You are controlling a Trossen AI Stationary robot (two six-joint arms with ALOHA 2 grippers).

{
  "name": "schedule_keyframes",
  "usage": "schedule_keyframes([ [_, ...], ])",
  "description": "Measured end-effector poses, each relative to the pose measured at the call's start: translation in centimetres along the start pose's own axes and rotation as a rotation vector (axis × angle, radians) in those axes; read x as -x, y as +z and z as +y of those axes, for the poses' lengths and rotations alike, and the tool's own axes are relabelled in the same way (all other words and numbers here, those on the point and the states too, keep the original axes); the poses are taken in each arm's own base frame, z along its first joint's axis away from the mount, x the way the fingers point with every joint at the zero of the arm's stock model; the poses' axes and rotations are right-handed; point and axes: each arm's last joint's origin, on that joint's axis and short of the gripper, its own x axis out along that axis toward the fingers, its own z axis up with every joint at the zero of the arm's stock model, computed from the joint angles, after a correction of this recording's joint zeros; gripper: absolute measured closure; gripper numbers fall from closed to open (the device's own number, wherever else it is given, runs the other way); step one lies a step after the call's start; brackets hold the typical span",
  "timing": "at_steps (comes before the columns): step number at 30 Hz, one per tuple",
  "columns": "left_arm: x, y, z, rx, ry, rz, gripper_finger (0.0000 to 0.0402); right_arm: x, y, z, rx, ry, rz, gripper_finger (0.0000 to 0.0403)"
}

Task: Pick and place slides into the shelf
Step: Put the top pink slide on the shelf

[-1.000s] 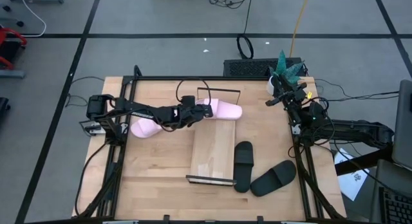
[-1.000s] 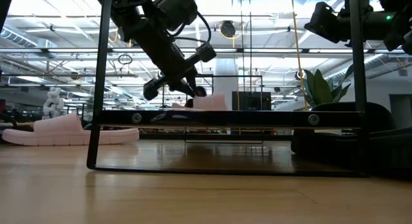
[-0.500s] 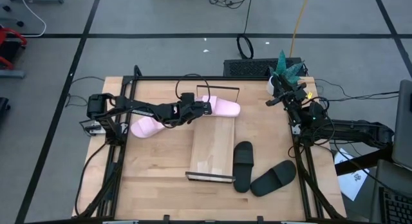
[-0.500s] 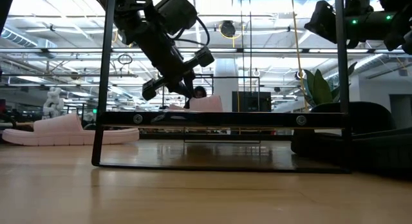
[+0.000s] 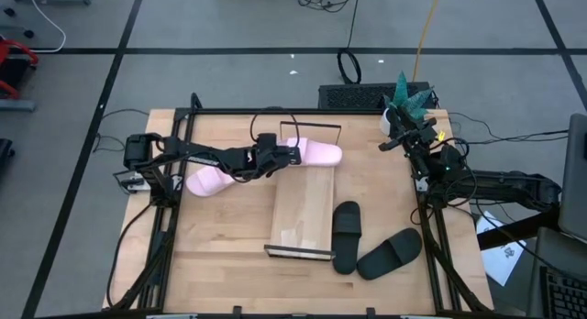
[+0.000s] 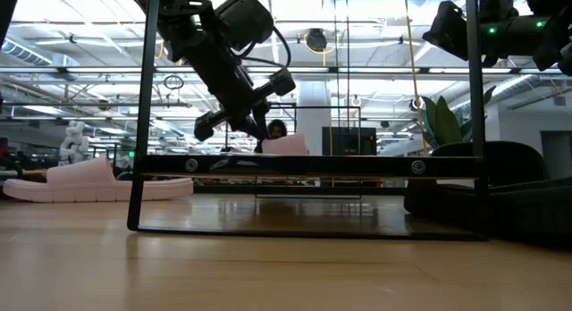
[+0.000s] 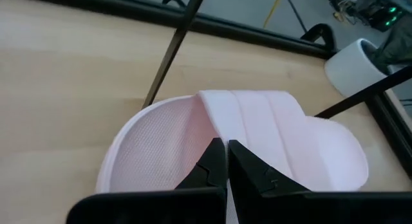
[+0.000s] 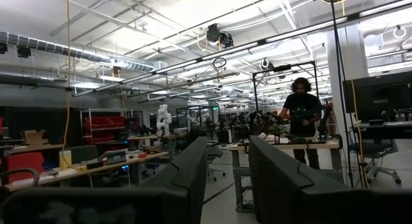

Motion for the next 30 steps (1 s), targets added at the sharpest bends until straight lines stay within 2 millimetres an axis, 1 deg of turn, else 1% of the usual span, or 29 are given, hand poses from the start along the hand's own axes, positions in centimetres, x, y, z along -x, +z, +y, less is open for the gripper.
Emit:
schedule_keyframes([
  [10, 0.2, -0.35, 0.12, -0.012, 0.019, 0.005, 0.0401, 0.0, -0.01, 0.01, 0.0, 0.001, 0.001, 0.0296],
  [18, -0.09, 0.2, 0.06, -0.023, 0.011, -0.025, 0.0401, 0.0, -0.04, 0.01, 0.003, 0.001, 0.003, 0.0296],
  [30, -0.1, 0.31, -0.08, -0.033, 0.0, -0.038, 0.0399, 0.0, -0.14, 0.04, 0.01, 0.004, 0.013, 0.0296],
])
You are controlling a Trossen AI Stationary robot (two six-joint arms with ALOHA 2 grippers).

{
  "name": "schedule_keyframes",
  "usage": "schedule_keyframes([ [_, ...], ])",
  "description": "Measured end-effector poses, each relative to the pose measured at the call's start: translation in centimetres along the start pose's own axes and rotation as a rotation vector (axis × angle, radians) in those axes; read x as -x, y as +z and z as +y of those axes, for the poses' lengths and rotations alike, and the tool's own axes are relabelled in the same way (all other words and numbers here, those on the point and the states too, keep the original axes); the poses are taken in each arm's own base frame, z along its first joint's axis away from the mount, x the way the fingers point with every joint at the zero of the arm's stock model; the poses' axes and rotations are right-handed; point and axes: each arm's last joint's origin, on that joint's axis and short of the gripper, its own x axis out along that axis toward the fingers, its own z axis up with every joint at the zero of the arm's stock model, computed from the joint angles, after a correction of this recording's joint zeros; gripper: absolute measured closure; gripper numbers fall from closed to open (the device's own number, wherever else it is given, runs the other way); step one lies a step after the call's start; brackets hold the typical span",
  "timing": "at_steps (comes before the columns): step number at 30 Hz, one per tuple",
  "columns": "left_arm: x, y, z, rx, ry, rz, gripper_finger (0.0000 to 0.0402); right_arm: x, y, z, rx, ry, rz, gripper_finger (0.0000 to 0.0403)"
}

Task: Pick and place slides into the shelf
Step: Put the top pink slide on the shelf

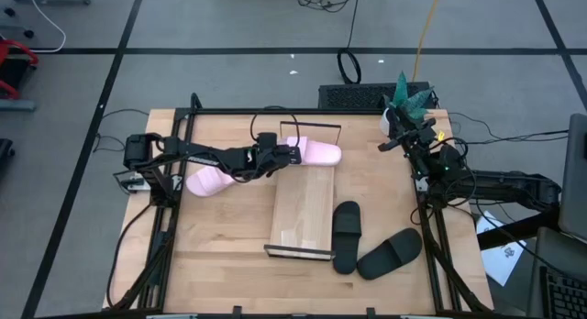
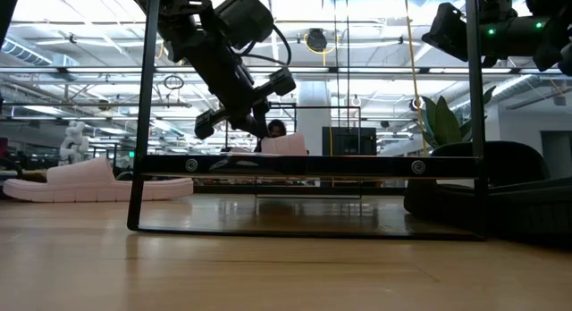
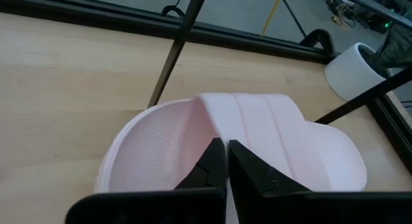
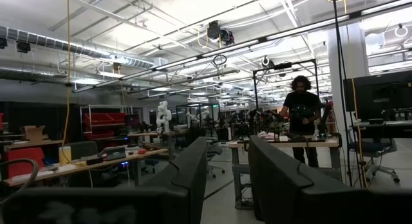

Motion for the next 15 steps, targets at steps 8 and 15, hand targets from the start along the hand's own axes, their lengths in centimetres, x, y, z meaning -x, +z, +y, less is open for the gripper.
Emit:
schedule_keyframes([
  [8, -0.27, 0.33, 0.18, 0.0, 0.005, 0.0, 0.038, 0.0, 0.0, 0.0, 0.0, 0.001, 0.0, 0.0296],
  [15, -0.27, 0.35, 0.14, -0.025, 0.002, -0.002, 0.0356, 0.0, 0.0, 0.01, 0.0, 0.003, -0.001, 0.0296],
])
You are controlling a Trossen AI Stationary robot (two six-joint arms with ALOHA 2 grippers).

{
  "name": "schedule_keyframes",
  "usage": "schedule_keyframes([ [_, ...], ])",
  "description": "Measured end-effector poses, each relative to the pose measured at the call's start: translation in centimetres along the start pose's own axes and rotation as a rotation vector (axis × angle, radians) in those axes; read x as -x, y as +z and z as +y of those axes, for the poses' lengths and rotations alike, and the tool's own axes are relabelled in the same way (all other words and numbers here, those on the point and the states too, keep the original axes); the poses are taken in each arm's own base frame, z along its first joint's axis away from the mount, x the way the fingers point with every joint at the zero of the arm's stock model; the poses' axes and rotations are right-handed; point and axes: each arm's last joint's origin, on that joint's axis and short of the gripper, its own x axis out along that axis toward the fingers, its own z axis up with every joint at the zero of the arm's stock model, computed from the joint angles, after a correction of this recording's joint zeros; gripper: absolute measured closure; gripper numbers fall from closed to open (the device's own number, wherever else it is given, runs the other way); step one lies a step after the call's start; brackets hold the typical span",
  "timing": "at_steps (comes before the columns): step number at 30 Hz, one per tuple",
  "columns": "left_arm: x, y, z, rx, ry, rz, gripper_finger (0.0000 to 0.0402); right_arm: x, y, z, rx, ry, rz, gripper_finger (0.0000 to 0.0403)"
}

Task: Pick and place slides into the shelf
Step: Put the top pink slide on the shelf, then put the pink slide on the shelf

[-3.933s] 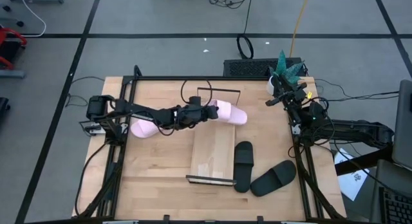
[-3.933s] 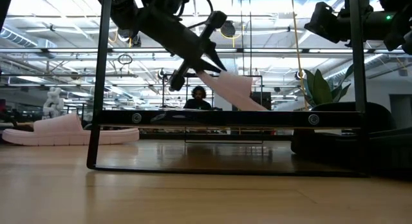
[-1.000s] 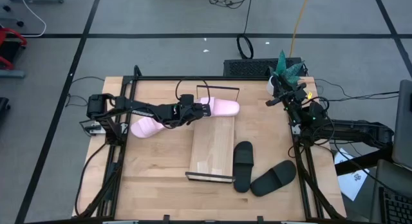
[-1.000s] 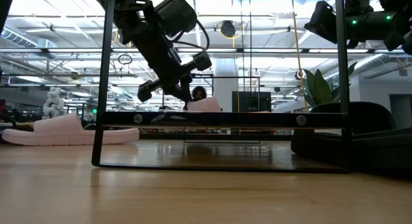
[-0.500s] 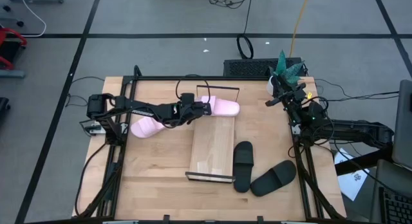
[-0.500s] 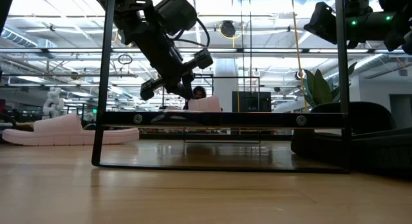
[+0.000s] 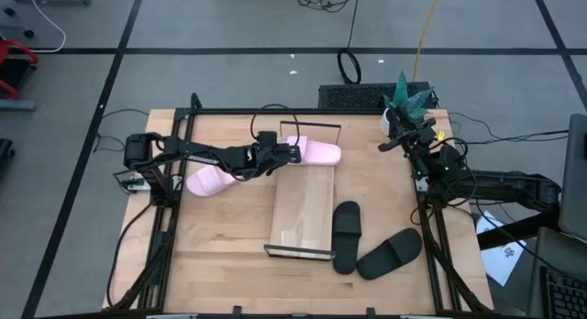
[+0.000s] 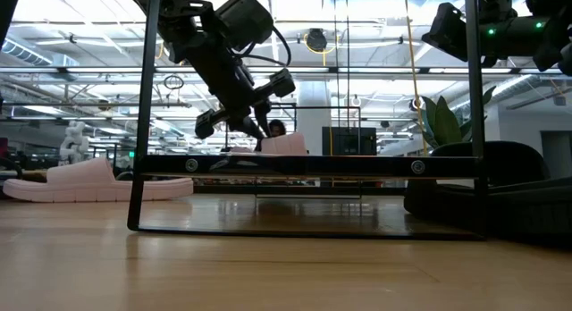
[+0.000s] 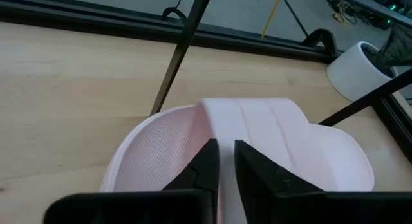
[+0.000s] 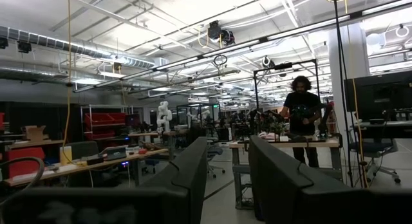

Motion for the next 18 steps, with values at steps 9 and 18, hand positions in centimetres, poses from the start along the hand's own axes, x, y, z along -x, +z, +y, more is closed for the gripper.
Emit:
schedule_keyframes([
  [9, 0.0, 0.01, -0.02, -0.005, -0.002, -0.001, 0.0304, 0.0, -0.08, 0.02, 0.0, 0.002, 0.007, 0.0296],
  [18, 0.63, 0.51, -0.24, -0.015, -0.022, 0.0, 0.0273, 0.0, -0.21, 0.05, 0.007, 0.005, 0.018, 0.0296],
])
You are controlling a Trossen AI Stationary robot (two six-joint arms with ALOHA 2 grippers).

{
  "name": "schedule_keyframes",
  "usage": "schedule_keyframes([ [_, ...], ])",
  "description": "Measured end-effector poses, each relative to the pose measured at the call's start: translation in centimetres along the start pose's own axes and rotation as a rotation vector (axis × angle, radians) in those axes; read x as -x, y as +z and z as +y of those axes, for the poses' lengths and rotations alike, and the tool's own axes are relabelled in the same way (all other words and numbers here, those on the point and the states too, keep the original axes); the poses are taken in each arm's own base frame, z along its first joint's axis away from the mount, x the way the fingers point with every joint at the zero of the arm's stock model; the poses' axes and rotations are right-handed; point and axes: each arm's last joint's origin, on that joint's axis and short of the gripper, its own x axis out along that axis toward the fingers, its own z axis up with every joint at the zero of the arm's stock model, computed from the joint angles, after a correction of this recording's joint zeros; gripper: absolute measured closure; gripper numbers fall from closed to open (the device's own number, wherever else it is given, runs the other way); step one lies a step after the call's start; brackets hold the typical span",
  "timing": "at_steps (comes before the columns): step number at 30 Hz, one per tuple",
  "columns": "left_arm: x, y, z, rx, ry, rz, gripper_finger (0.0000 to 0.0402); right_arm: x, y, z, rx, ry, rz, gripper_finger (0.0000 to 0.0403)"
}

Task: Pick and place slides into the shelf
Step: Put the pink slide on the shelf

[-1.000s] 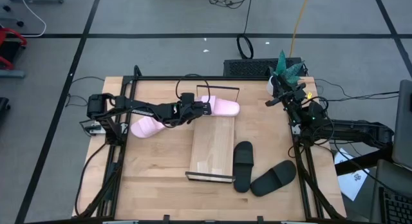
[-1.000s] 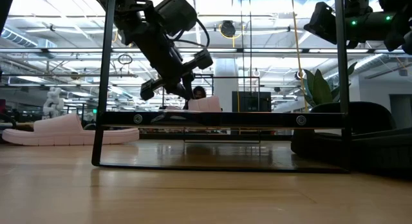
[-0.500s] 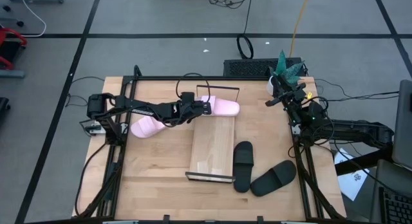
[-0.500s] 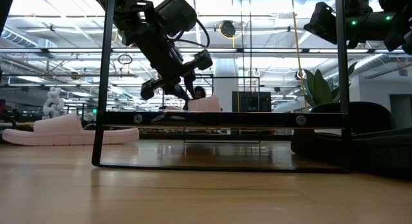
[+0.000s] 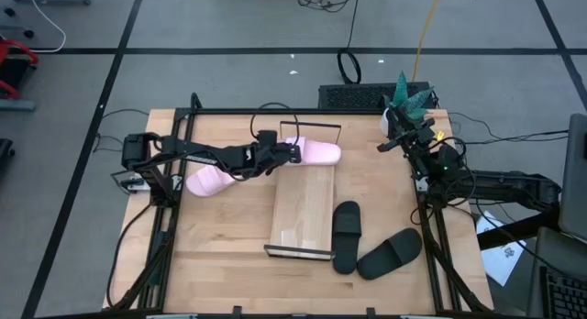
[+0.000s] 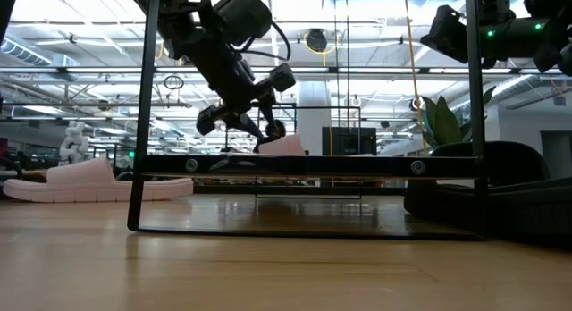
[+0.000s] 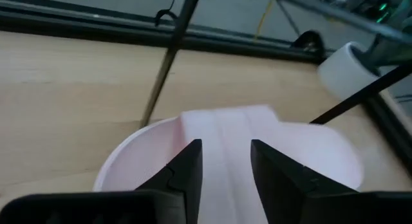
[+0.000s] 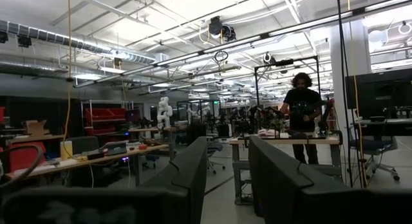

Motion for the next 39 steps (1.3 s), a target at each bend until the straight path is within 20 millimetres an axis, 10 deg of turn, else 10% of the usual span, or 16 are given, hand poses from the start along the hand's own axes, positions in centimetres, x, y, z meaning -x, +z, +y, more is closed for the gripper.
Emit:
schedule_keyframes([
  [13, 7.4, 3.6, 1.7, -0.188, 0.016, 0.169, 0.0265, 0.0, 0.1, 0.0, -0.012, 0.0, -0.012, 0.0296],
  [29, 20.7, 0.6, 7.9, 0.142, 0.456, 0.457, 0.0265, 0.0, 0.3, 0.1, -0.03, 0.05, -0.038, 0.0296],
  [39, 20.7, -3.3, 11.7, 0.32, 0.577, 0.389, 0.0266, 0.0, 0.4, 0.2, -0.064, 0.095, -0.047, 0.0296],
])
